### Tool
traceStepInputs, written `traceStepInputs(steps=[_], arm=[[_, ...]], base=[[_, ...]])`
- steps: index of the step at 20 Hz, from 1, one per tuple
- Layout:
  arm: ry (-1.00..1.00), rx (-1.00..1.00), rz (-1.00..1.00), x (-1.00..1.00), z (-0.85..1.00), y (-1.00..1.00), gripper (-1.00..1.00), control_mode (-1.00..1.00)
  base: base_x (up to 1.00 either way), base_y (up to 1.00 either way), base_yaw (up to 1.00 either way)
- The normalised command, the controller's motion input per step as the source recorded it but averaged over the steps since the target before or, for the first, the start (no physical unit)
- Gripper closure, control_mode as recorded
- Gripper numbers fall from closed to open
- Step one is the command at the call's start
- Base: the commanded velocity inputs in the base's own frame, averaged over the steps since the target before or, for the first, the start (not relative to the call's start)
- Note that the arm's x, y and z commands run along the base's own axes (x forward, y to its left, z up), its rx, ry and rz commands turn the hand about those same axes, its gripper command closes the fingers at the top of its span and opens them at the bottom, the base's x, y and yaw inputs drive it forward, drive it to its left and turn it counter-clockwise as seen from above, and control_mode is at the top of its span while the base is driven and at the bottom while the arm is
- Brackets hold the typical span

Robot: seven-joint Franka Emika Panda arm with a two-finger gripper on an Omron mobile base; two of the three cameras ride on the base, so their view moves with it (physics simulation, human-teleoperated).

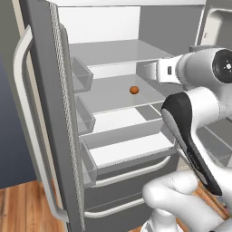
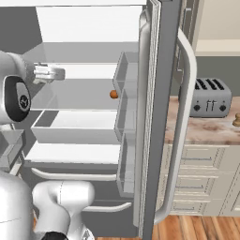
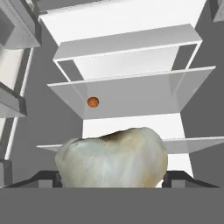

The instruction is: Retrieve the bottle and the shaker from the cabinet and place them next to the mixing bowl on the counter. Then add garlic from the fridge to the mixing bowl.

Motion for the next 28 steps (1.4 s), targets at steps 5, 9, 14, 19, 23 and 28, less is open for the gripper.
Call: traceStepInputs(steps=[5, 9, 14, 19, 23, 28], arm=[[0.05, 0.02, -0.03, -0.93, -0.05, -0.19, 1.00, -1.00], [0.06, 0.00, -0.01, -0.77, -0.18, -0.08, 1.00, -1.00], [0.05, 0.00, -0.01, -0.45, -0.21, 0.00, 1.00, -1.00], [0.02, 0.00, -0.02, -0.50, -0.11, -0.07, 1.00, -1.00], [0.00, 0.00, -0.02, -0.42, -0.09, -0.09, 1.00, 1.00], [0.00, 0.00, 0.00, 0.00, 0.00, 0.00, 1.00, 1.00]], base=[[0.00, 0.00, 0.00], [0.00, 0.00, 0.00], [0.00, 0.00, 0.00], [0.00, 0.00, 0.00], [-0.14, -0.03, -0.01], [-0.51, -0.11, -0.03]])
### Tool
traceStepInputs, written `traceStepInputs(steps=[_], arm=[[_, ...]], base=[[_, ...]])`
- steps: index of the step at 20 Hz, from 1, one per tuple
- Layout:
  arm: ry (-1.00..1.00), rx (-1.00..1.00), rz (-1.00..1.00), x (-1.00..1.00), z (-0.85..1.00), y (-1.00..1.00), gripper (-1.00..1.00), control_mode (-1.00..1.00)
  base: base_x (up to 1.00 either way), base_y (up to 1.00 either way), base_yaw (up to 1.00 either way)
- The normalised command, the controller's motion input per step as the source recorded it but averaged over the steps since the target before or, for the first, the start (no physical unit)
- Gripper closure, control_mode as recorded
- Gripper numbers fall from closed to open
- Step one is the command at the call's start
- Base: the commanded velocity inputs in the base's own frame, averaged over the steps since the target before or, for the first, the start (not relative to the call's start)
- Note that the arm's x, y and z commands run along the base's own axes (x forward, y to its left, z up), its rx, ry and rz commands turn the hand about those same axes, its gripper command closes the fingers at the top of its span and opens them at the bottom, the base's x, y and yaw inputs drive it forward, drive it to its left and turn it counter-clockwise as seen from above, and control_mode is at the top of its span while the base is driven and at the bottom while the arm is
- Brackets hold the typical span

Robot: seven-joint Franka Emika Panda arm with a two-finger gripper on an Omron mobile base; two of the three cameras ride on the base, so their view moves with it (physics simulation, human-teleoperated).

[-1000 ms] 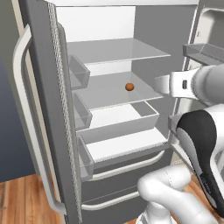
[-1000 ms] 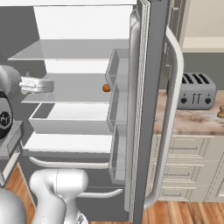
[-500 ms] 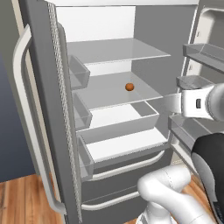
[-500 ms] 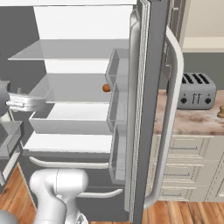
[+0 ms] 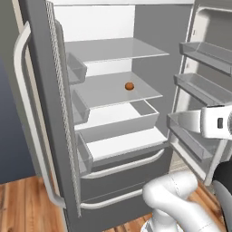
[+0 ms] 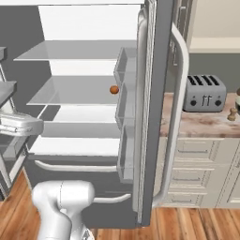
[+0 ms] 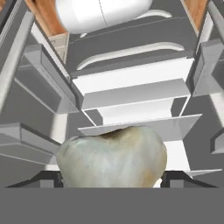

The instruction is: Retrieve the bottle and the shaker from the cabinet and place them next to the mixing bowl on the counter. Then add garlic from the fridge to the mixing bowl.

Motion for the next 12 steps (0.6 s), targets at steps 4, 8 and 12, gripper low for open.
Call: traceStepInputs(steps=[4, 8, 12], arm=[[0.00, 0.00, 0.00, 0.00, 0.00, 0.00, 1.00, 1.00], [0.00, 0.00, 0.00, 0.00, 0.00, 0.00, 1.00, 1.00], [0.00, 0.00, 0.00, 0.00, 0.00, 0.00, 1.00, 1.00]], base=[[-0.34, -0.20, -0.01], [-0.18, -0.59, 0.00], [-0.36, -0.74, 0.04]])
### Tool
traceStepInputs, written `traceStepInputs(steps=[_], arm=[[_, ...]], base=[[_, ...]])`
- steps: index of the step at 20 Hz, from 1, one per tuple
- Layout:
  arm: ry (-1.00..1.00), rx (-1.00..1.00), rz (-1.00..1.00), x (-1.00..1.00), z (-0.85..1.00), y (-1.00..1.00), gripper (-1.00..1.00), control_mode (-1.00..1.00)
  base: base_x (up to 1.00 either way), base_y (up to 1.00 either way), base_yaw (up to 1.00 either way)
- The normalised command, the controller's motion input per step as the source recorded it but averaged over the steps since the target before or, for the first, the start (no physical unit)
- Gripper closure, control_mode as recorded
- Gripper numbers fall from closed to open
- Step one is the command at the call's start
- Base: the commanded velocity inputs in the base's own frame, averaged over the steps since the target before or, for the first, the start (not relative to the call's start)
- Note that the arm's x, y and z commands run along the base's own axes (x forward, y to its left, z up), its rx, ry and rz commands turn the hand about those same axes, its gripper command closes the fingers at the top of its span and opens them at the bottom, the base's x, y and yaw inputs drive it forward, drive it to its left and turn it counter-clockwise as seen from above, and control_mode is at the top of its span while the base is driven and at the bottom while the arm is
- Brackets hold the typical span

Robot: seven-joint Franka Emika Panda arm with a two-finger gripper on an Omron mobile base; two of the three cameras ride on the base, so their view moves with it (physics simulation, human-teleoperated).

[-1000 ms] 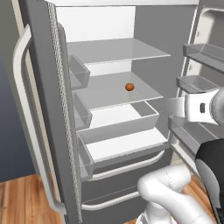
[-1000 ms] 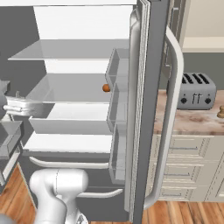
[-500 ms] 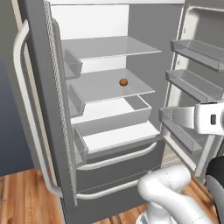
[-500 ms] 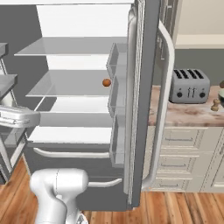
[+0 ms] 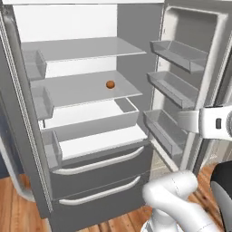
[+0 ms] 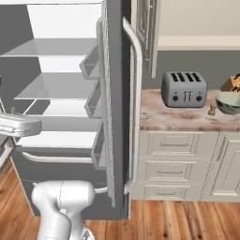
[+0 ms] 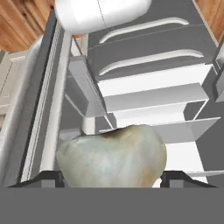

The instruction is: Retrieve the bottle and the shaker from the cabinet and place them next to the mixing bowl on the counter. Then add garlic from the fridge to the mixing bowl.

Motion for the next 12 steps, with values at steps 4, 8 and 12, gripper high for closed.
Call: traceStepInputs(steps=[4, 8, 12], arm=[[0.00, 0.00, 0.00, 0.00, 0.00, 0.00, 1.00, 1.00], [0.00, 0.00, 0.00, 0.00, 0.00, 0.00, 1.00, 1.00], [0.00, 0.00, 0.00, 0.00, 0.00, 0.00, 1.00, 1.00]], base=[[-0.51, -0.73, 0.03], [-0.43, -0.74, 0.04], [-0.20, -0.71, 0.03]])
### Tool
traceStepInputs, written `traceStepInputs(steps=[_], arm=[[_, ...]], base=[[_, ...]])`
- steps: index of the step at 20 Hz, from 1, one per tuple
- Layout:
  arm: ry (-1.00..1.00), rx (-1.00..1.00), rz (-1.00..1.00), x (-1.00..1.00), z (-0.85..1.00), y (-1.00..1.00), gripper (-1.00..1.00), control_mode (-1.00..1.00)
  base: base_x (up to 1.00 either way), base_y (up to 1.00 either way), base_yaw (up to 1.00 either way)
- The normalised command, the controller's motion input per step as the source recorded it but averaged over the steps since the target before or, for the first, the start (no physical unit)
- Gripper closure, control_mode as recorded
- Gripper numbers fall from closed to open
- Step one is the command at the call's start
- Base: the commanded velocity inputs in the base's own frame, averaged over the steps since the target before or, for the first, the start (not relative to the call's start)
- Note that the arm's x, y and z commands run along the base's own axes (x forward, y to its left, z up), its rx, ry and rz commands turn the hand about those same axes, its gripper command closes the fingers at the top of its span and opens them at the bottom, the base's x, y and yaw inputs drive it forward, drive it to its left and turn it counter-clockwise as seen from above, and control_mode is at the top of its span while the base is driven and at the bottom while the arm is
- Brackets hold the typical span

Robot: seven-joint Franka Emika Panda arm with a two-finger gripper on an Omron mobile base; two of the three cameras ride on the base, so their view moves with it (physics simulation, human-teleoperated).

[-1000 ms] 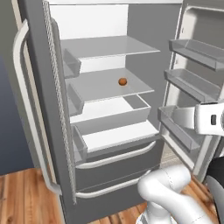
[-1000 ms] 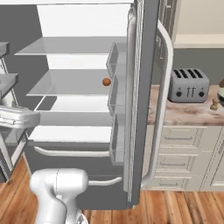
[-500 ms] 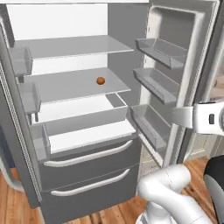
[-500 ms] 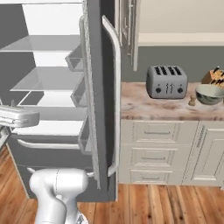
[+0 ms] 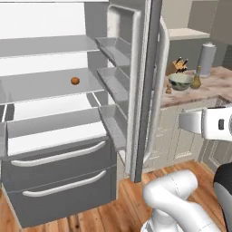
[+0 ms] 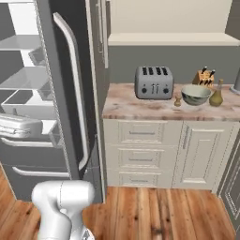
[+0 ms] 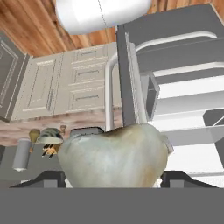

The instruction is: Retrieve the bottle and the shaker from the cabinet and place them next to the mixing bowl on the counter. Then add garlic from the fridge to the mixing bowl.

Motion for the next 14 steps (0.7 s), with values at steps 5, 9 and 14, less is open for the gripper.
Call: traceStepInputs(steps=[5, 9, 14], arm=[[0.00, 0.00, 0.00, 0.00, 0.00, 0.00, 1.00, 1.00], [0.00, 0.00, 0.00, 0.00, 0.00, 0.00, 1.00, 1.00], [0.00, 0.00, 0.00, 0.00, 0.00, 0.00, 1.00, 1.00]], base=[[-0.04, -0.73, 0.00], [0.02, -0.97, 0.00], [0.23, -0.93, 0.00]])
